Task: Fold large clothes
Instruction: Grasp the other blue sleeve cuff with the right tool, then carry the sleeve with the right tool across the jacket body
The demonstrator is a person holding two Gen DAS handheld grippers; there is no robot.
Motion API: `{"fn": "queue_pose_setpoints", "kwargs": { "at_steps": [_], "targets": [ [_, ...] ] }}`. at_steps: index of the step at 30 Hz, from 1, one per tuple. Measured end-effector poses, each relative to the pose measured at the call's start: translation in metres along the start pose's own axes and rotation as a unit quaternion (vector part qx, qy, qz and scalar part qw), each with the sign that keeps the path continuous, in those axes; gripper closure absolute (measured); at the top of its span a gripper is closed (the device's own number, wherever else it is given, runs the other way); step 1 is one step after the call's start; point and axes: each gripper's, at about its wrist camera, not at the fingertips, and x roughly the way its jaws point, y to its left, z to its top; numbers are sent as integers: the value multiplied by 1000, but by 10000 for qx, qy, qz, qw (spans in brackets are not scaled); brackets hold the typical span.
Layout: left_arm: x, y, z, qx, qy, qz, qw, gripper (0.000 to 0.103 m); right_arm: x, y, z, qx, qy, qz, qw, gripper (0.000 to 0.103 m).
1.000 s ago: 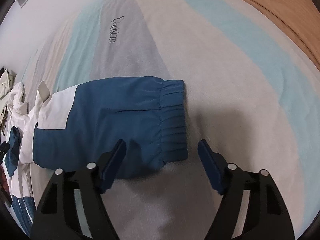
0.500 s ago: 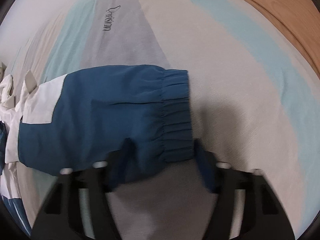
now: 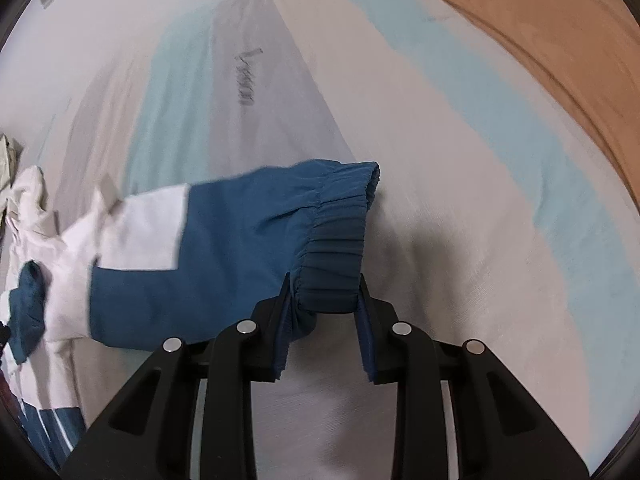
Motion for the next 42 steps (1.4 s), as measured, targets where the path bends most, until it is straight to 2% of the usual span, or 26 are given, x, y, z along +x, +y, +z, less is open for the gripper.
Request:
{"fn": "queue_pose_setpoints", "kwargs": {
  "at_steps": [4,8,12,17,28,31,36,42],
  "targets": [
    [-8,15,-2,-115,8,19,9999,6,-32,32,5,-163,-293,95,9994,76],
    [-19,32,-5,-140,-11,-25,9999,6,-67,82,-3,-569,-532,230,9967,76],
    [-34,59,-11,-334,58,40,9994,6,-82,129,-6,-877,-647,285,9936,76],
    [-53,110,-17,-604,3,113,9981,6,-91,187,-17,-1003,-660,380,9920,76],
    [-70,206,-24,-669,-94,261,9974,6,-94,303,-37,-987,-626,624,9912,76],
    [-69,226,-26,-717,-76,177,9972,6,-90,339,-45,-971,-559,753,9908,76],
    [-70,261,-30,-732,-112,139,9972,6,-77,417,-64,-1111,-376,1035,9877,76],
    [-68,322,-40,-892,-44,124,9959,6,-59,507,-93,-1391,-135,1251,9822,76]
  ]
}}
